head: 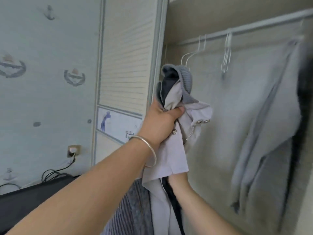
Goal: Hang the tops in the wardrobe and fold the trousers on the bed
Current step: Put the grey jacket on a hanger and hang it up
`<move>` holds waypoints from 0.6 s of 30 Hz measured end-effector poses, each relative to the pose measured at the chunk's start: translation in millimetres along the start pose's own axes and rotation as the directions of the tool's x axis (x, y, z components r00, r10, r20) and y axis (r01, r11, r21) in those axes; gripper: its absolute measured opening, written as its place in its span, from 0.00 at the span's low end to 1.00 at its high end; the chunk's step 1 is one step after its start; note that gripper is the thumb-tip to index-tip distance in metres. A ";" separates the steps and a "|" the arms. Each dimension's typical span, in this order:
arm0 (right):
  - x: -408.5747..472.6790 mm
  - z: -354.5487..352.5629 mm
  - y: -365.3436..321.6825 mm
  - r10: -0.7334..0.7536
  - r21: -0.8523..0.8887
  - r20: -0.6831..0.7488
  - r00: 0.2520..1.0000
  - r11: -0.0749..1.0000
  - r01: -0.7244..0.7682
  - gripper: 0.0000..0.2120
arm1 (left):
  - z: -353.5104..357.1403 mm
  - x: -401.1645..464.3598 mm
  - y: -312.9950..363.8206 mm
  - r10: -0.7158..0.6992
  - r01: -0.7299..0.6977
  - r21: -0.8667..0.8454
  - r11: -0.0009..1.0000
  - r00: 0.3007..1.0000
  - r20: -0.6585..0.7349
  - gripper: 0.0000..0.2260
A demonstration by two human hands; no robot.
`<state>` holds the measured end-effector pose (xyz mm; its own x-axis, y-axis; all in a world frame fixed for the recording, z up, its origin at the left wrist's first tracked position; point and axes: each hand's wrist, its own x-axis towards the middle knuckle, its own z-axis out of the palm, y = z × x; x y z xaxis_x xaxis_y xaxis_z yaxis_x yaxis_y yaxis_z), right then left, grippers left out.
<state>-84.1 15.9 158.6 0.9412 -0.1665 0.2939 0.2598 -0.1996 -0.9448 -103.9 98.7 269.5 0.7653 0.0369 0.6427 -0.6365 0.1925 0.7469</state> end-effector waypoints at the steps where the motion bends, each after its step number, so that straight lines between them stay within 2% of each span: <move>1: 21.3 -7.3 -2.4 -0.005 0.006 -0.075 0.997 1.000 0.005 0.14 | 8.5 19.8 -10.0 0.009 -0.009 -0.019 1.000 0.999 0.034 0.24; 4: 85.2 -34.6 -1.8 -0.042 -0.048 -0.239 0.970 0.998 0.031 0.11 | 30.1 70.6 -38.2 0.036 -0.033 -0.026 0.999 0.991 0.127 0.27; 8: 155.1 -73.8 16.8 -0.069 -0.130 -0.381 0.922 0.991 0.020 0.11 | 56.5 117.6 -89.0 0.046 -0.058 0.040 0.998 0.965 0.256 0.18; 11: 189.1 -99.1 43.4 -0.029 -0.176 -0.473 0.880 0.983 -0.062 0.11 | 76.7 139.9 -134.2 -0.011 0.004 0.027 1.000 0.966 0.257 0.11; 13: 208.6 -113.3 65.8 -0.032 -0.237 -0.430 0.902 0.968 -0.079 0.07 | 90.4 152.9 -164.1 -0.094 0.100 -0.013 0.995 0.967 0.235 0.10; 14: 218.1 -119.2 73.8 -0.072 -0.334 -0.427 0.901 0.939 -0.084 0.06 | 97.3 159.7 -178.5 -0.147 0.163 -0.054 0.985 0.963 0.225 0.09; 15: 230.7 -127.0 84.4 -0.127 -0.353 -0.439 0.890 0.935 -0.041 0.06 | 105.1 166.7 -193.4 -0.203 0.230 -0.105 0.968 0.955 0.217 0.08; 17: 252.8 -143.2 91.2 -0.113 -0.242 -0.389 0.914 0.970 0.017 0.12 | 121.6 181.3 -219.3 -0.317 0.357 -0.203 0.912 0.926 0.204 0.08; 18: 264.8 -148.9 89.0 -0.028 -0.188 -0.348 0.937 0.981 -0.040 0.15 | 129.9 190.2 -230.1 -0.360 0.399 -0.248 0.883 0.914 0.189 0.08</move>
<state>156.1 -189.7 174.0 0.7993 -0.4868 0.3524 0.1765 -0.3703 -0.9120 175.6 -66.0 242.1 0.9100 -0.2206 0.3509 -0.2331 0.4275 0.8734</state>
